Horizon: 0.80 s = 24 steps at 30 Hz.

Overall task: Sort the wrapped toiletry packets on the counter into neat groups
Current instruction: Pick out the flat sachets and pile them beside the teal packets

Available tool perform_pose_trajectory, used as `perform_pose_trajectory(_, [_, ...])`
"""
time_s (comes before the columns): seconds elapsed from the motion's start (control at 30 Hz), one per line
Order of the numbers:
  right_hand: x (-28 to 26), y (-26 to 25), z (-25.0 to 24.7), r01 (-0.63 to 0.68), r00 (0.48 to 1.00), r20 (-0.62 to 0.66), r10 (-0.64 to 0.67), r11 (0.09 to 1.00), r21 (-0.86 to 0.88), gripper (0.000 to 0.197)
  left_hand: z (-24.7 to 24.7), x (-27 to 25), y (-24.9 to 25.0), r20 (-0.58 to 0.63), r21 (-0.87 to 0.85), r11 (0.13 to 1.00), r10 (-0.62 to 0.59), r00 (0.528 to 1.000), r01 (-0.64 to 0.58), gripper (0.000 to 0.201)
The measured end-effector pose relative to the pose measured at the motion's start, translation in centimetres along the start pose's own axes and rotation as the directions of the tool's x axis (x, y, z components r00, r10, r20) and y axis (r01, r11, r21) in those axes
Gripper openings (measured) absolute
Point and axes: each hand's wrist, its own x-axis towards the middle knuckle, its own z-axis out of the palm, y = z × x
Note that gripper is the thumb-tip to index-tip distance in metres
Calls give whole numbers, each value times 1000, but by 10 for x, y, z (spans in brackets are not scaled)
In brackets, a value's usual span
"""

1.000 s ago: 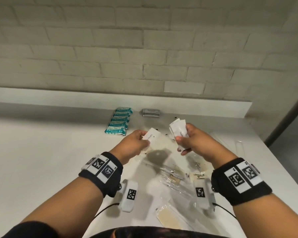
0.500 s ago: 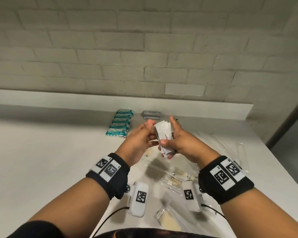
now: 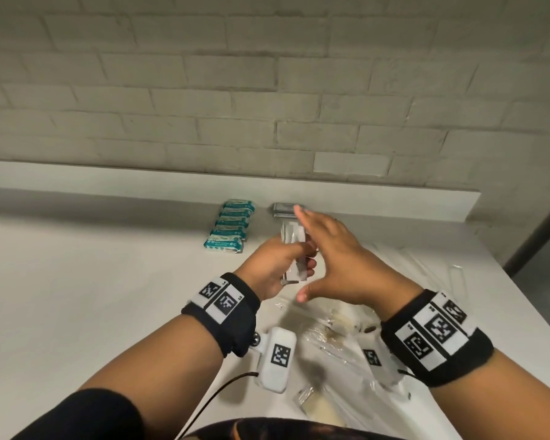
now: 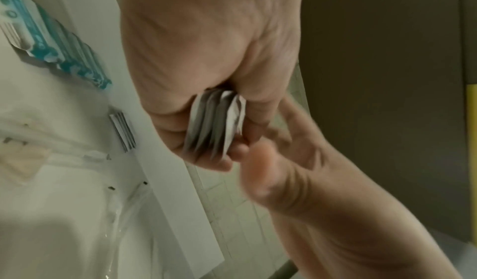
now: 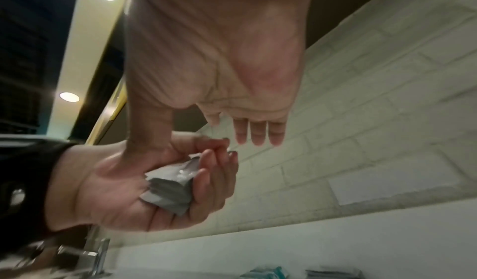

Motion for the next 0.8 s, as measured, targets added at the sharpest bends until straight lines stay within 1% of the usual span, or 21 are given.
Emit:
perform_pose_trajectory(0.07, [3, -4, 2, 106, 994, 16, -104, 989, -102, 137, 6, -2, 0, 17, 33, 999, -13, 1000, 13, 16])
perform_pose_trajectory(0.13, [4, -5, 4, 167, 982, -55, -179, 969, -180, 126, 9, -1, 0, 7, 40, 998, -39, 999, 39, 21])
perform_pose_trajectory(0.2, [4, -5, 4, 185, 971, -109, -211, 960, -213, 117, 9, -1, 3, -23, 31, 997, -67, 997, 68, 19])
perform_pose_trajectory(0.23, [4, -5, 4, 191, 970, -107, -216, 960, -205, 116, 9, 0, 4, -32, 21, 997, -75, 997, 76, 20])
perform_pose_trajectory(0.3, [5, -4, 6, 215, 967, -93, -239, 953, -214, 116, 10, -1, 4, -25, 1, 998, -67, 997, 67, 36])
perform_pose_trajectory(0.33, [6, -4, 8, 227, 962, -99, -255, 946, -231, 115, 12, -1, 5, -30, -7, 998, -64, 997, 64, 40])
perform_pose_trajectory(0.37, [7, -4, 9, 231, 957, -115, -265, 942, -244, 114, 15, -3, 6, -39, -2, 998, -64, 997, 64, 39])
perform_pose_trajectory(0.43, [9, -3, 9, 211, 960, -139, -244, 953, -216, 115, 17, -3, 7, -71, 40, 999, -6, 997, 9, 23])
perform_pose_trajectory(0.47, [9, -3, 9, 182, 968, -146, -202, 973, -139, 117, 16, -1, 7, -80, 41, 999, 35, 996, -32, 18])
perform_pose_trajectory(0.5, [9, -1, 8, 135, 979, -151, -135, 991, -7, 120, 15, 0, 7, -97, 13, 998, 68, 993, -67, 20])
perform_pose_trajectory(0.53, [9, 0, 7, 76, 986, -158, -51, 985, 156, 120, 14, 1, 9, -108, -55, 994, 90, 990, -96, 23])
perform_pose_trajectory(0.57, [10, 1, 6, 16, 986, -163, 37, 950, 311, 116, 13, 4, 10, -131, -122, 984, 117, 984, -133, 24])
perform_pose_trajectory(0.6, [10, 2, 5, -36, 982, -150, 113, 895, 444, 104, 12, 6, 12, -158, -182, 969, 140, 977, -168, 23])
perform_pose_trajectory(0.63, [11, 3, 5, -81, 981, -100, 165, 825, 559, 88, 12, 7, 15, -178, -223, 954, 161, 971, -200, 20])
perform_pose_trajectory(0.67, [11, 3, 5, -128, 983, -15, 182, 742, 658, 70, 11, 8, 17, -195, -246, 943, 177, 965, -222, 17])
perform_pose_trajectory(0.7, [13, 2, 7, -175, 981, 74, 179, 660, 731, 56, 11, 9, 17, -197, -249, 940, 187, 962, -233, 17])
perform_pose_trajectory(0.73, [15, 1, 10, -205, 977, 126, 172, 596, 776, 46, 12, 10, 17, -191, -237, 941, 199, 961, -242, 18])
perform_pose_trajectory(0.8, [20, 1, 17, -215, 970, 121, 210, 516, 829, 28, 13, 11, 14, -162, -214, 946, 210, 964, -242, 22])
